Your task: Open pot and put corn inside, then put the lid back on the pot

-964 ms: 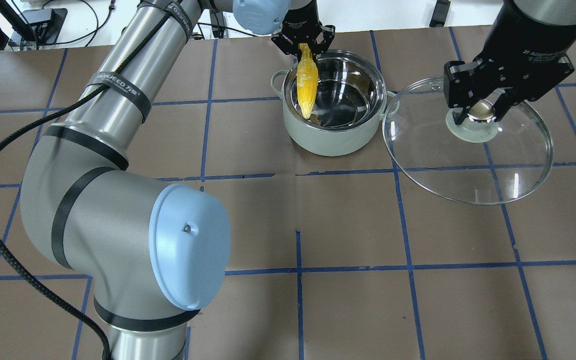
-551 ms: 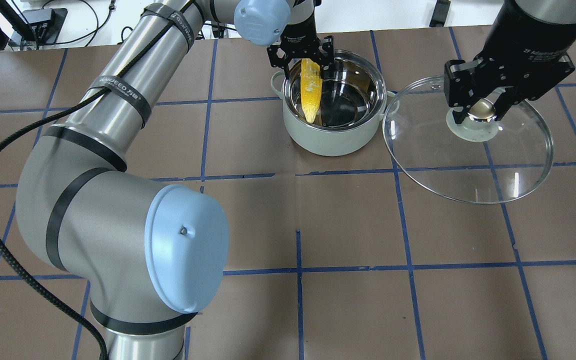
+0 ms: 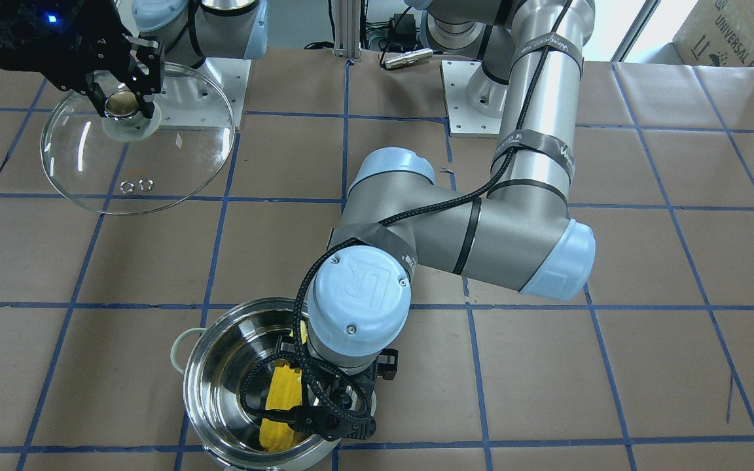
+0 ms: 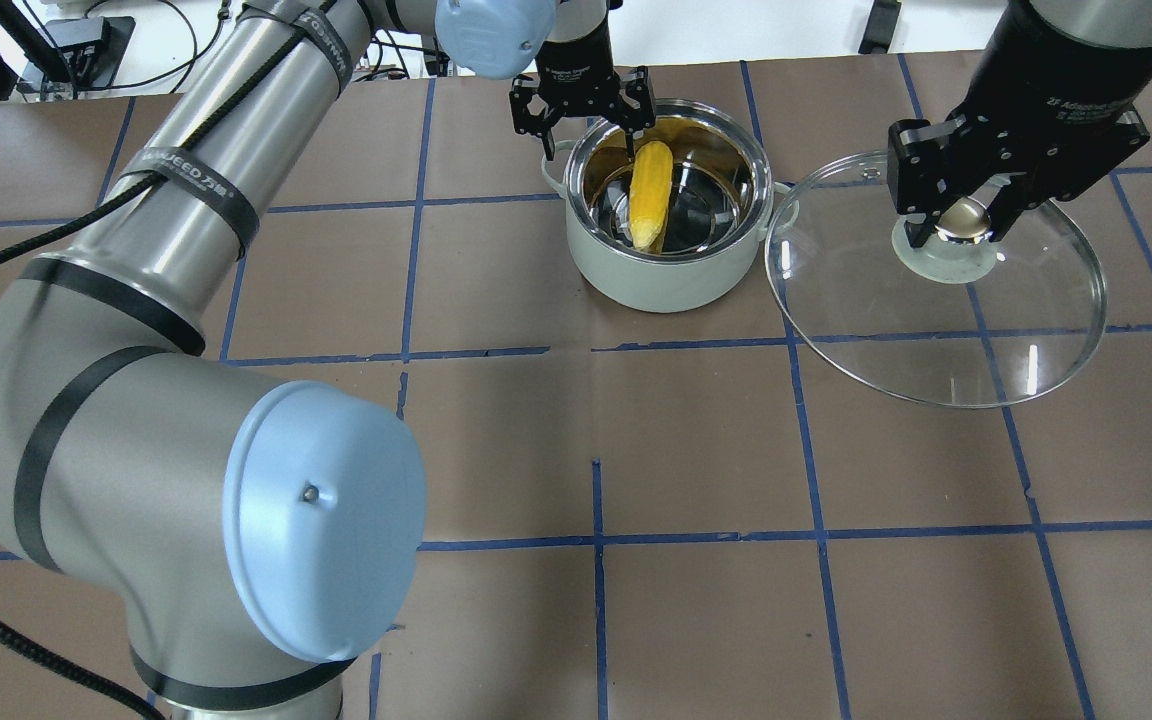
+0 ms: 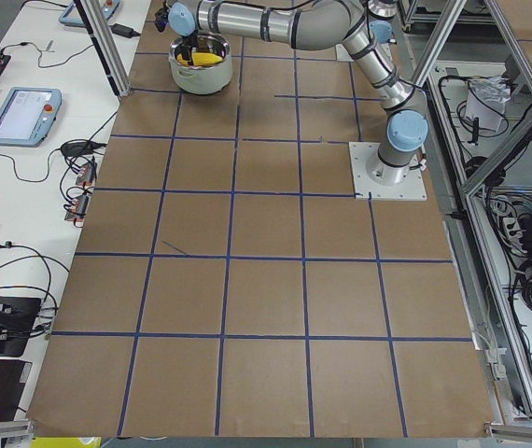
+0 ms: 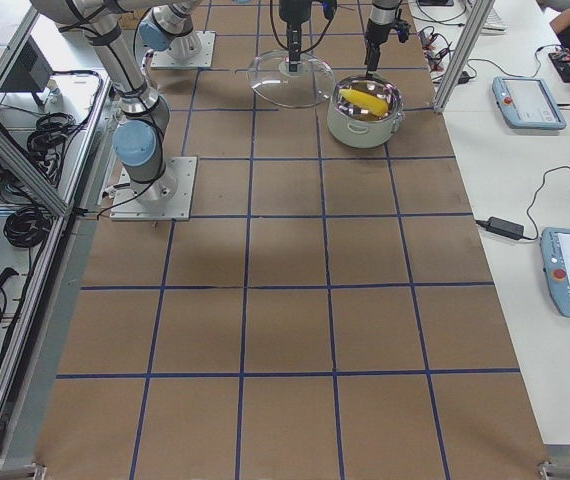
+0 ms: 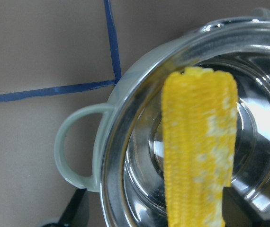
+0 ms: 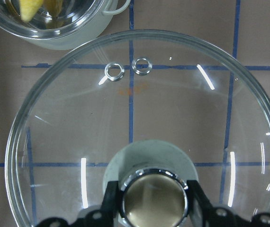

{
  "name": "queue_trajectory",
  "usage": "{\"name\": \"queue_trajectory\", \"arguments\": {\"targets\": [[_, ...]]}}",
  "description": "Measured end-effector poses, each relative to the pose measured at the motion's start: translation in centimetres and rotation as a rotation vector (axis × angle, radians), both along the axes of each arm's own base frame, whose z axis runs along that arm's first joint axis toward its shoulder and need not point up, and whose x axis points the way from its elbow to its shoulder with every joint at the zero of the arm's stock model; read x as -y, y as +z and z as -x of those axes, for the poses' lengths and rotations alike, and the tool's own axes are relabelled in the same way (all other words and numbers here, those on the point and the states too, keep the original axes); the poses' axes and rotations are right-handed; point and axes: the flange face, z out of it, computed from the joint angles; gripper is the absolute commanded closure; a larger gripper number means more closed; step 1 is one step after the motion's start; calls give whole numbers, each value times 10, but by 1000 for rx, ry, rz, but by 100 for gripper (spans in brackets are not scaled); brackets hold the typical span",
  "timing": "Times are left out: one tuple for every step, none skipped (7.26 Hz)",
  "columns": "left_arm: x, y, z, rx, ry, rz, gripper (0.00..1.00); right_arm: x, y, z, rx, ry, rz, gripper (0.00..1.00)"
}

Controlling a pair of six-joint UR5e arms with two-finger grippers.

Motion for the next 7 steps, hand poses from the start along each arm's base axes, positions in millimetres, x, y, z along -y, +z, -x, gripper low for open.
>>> {"name": "queue_trajectory", "arguments": {"targets": [[-3, 20, -19, -1, 23, -13, 0, 0, 1, 0, 0, 0, 2, 83], [-6, 41, -45, -5, 56, -31, 0, 0, 2, 0, 0, 0, 5, 83], [-11, 61, -72, -1, 89, -56, 0, 1, 3, 0, -1, -2, 12, 83], [-21, 77, -99, 9, 118, -88, 0, 6, 0, -2, 0, -4, 21, 81], [-37, 93, -121, 27, 133, -122, 0, 18, -6, -5, 4, -7, 26, 81], [-61, 112, -140, 67, 131, -151, 0, 32, -13, -10, 11, -17, 31, 81], [-95, 132, -162, 111, 126, -176, 0, 47, -20, -21, 15, -26, 39, 82]]}}
